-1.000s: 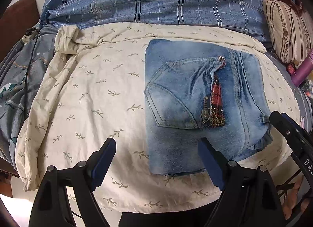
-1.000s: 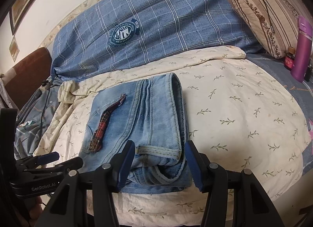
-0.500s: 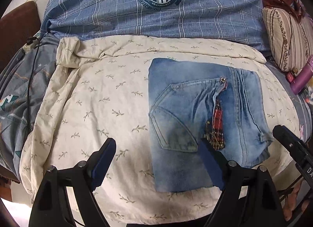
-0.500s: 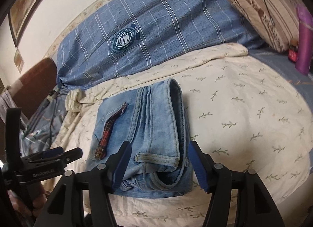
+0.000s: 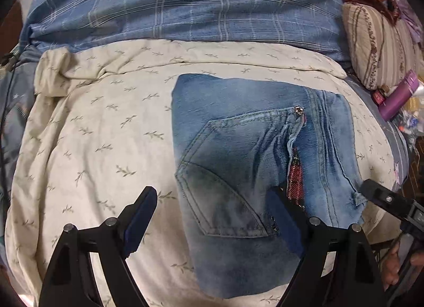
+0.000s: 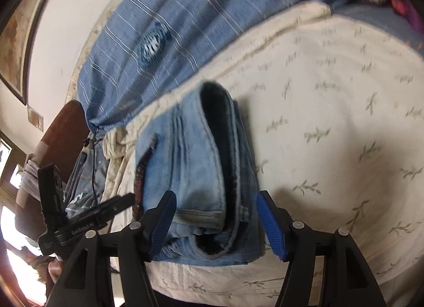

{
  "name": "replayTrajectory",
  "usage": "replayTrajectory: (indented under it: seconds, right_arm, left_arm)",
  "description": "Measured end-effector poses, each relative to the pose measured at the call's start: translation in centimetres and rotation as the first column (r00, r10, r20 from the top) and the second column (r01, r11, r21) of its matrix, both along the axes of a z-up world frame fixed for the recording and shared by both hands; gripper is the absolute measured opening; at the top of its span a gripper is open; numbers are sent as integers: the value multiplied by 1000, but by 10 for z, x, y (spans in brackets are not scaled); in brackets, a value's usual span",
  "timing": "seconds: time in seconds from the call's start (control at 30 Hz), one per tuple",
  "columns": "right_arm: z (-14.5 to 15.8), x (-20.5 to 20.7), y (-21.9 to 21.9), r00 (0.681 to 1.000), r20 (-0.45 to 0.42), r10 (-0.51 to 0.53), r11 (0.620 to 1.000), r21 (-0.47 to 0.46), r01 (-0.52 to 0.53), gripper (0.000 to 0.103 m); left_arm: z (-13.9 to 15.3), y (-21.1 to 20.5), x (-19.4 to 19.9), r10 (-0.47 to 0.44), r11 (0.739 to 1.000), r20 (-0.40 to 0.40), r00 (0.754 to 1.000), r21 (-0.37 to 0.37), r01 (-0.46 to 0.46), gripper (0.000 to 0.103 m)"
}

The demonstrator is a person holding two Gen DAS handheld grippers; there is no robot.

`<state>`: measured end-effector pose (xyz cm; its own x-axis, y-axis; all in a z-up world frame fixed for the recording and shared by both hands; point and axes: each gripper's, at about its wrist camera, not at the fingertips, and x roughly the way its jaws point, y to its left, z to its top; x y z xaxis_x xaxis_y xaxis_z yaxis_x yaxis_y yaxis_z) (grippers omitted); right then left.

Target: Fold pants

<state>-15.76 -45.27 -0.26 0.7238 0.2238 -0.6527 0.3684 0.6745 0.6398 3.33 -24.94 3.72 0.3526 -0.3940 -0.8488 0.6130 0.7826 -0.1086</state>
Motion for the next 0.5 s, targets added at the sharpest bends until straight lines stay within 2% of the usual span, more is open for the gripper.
replayTrajectory:
  seconds: [0.17,0.27,0.43,0.5]
  right_arm:
    - [-24,8,-16,1000,3,2,989,145,-2,68]
    - [-34,18,-21,1000,18,9,975,220,-13,68]
    - [-33,32,-18,998,33,53,967,247,-60,70]
    - [-32,36,-13,995,48,91,965,244,-100,70]
  left_arm:
    - [-8,6,13,-55,997,-57,997,-63,52,86]
    - [-9,6,18,-69,996,-56,996,-57,66,87]
    - [-1,14,18,-88,992,-37,995,-89,85,88]
    - [-5,12,18,-108,992,-38,993,-68,105,88]
